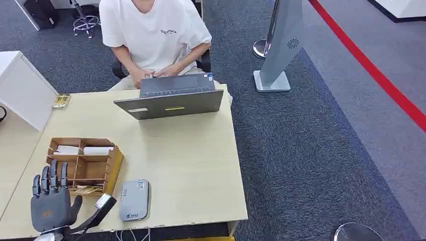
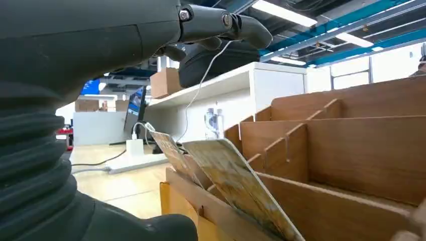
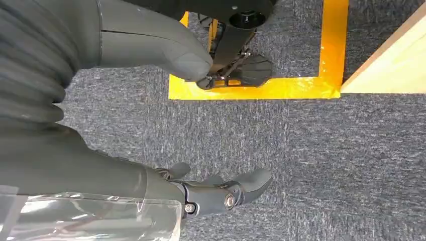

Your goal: Pass the card to the sensor for recognition and then transmit it.

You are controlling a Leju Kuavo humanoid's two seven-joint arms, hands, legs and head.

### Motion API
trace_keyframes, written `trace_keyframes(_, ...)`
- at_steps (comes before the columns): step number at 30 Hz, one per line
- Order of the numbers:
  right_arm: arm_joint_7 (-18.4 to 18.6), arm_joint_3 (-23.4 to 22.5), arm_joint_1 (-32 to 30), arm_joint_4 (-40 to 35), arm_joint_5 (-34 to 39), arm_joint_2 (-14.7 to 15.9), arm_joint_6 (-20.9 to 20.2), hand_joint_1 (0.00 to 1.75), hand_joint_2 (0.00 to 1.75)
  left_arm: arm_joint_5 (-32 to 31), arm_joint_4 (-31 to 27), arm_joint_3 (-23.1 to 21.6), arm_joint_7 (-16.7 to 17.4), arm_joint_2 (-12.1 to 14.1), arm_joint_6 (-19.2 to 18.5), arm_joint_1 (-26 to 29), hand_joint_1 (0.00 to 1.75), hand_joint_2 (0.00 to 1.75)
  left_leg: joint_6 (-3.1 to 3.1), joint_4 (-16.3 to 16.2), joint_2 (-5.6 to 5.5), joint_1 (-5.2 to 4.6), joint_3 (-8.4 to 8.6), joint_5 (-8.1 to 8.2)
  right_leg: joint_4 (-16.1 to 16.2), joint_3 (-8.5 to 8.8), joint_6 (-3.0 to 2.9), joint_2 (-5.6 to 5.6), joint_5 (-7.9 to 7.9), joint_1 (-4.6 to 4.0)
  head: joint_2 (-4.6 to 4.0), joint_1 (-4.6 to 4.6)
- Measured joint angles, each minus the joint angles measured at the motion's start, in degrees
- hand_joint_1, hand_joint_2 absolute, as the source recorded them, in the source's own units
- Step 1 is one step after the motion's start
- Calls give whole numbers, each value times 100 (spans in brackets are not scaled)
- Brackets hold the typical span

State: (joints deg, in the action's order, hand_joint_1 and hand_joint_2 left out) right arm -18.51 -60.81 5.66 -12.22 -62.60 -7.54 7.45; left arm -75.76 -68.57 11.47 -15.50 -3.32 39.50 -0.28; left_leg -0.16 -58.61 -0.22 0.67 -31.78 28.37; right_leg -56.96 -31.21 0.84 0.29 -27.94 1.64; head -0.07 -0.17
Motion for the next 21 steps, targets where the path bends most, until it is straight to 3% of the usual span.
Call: trace_keyframes(21, 9, 48, 31, 0, -33, -2, 0, 0, 175, -354, 39, -223, 179, -59, 0, -84, 0, 175, 0, 0, 0, -1, 0, 0, 0, -1, 0, 1, 0, 0, 2, -2)
